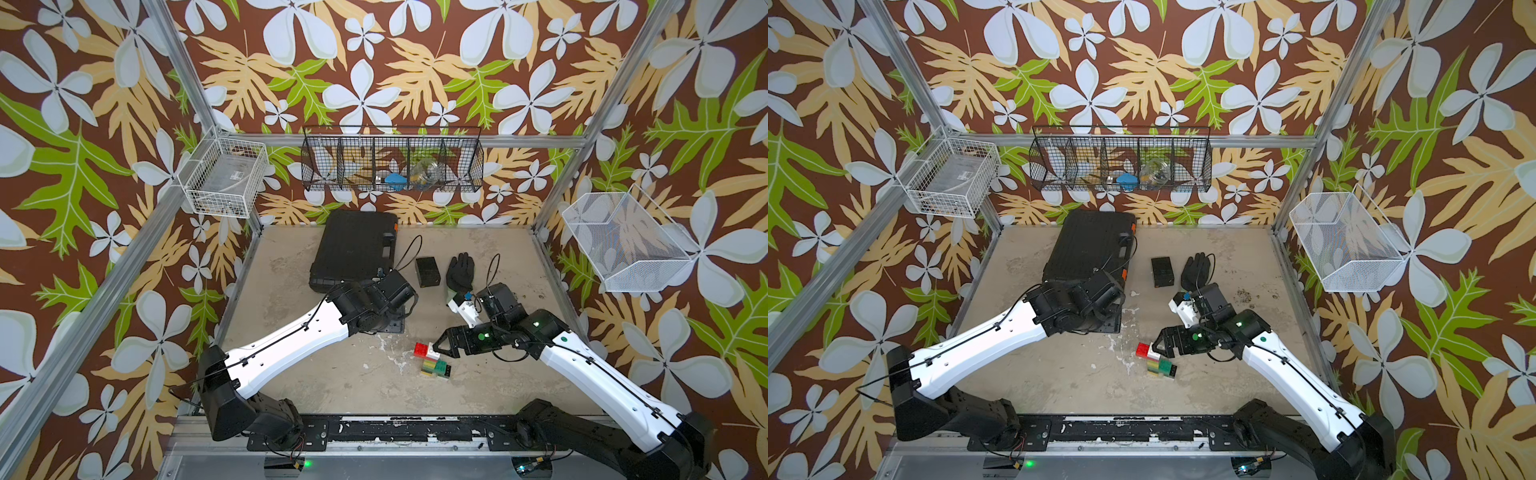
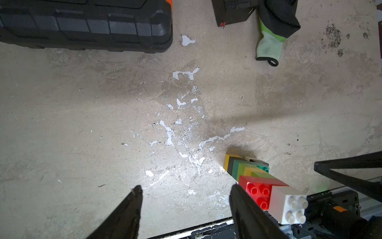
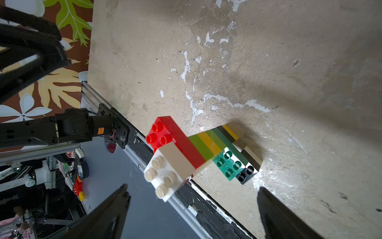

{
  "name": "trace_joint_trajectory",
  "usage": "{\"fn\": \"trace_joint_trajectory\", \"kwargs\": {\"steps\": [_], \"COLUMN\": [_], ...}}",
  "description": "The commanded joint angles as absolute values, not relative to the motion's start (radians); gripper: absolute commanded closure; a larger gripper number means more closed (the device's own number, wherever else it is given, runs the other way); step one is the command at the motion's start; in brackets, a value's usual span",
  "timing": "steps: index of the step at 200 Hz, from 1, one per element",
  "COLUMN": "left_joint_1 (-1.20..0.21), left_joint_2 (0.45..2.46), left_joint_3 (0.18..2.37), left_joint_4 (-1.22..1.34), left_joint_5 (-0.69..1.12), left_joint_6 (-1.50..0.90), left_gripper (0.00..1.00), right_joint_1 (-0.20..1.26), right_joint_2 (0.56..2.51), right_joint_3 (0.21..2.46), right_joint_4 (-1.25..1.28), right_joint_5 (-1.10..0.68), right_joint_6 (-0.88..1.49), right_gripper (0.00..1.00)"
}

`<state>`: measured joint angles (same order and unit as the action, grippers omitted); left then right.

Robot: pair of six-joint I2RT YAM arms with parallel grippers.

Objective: Assemble a giraffe with lego
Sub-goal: Assemble the lego brick with the lego brick.

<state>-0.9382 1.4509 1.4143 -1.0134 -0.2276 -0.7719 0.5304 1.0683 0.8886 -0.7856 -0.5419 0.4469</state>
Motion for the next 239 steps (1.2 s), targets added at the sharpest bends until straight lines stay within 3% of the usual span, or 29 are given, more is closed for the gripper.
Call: {"fn": "trace_joint_trajectory", "kwargs": {"steps": [1,95,239], "left_joint_1": [-0.933,-0.910,-0.897], "left_joint_2": [1.450,1.436,1.454], "left_joint_3": [1.417,1.408,1.420], "left_joint_4": [-1.005,-1.012,-1.008], "left_joint_5": [-0.228,-0.227,-0.220], "left_joint_6": [-0.758,-0.744,-0.725], "left_gripper": [0.30,0.30,0.30], "right_joint_1": [0.532,0.533,0.532], "right_joint_2": [1.077,1.118,1.120], "right_joint_3": [0.883,0.868,0.805], "right_joint_4": [-0.763,-0.746,-0.810], "right_joint_5": [-0.514,-0.516,-0.361], "right_joint_6": [0.434,0.416,0.393], "right_gripper": [0.01,0.02,0.02]}}
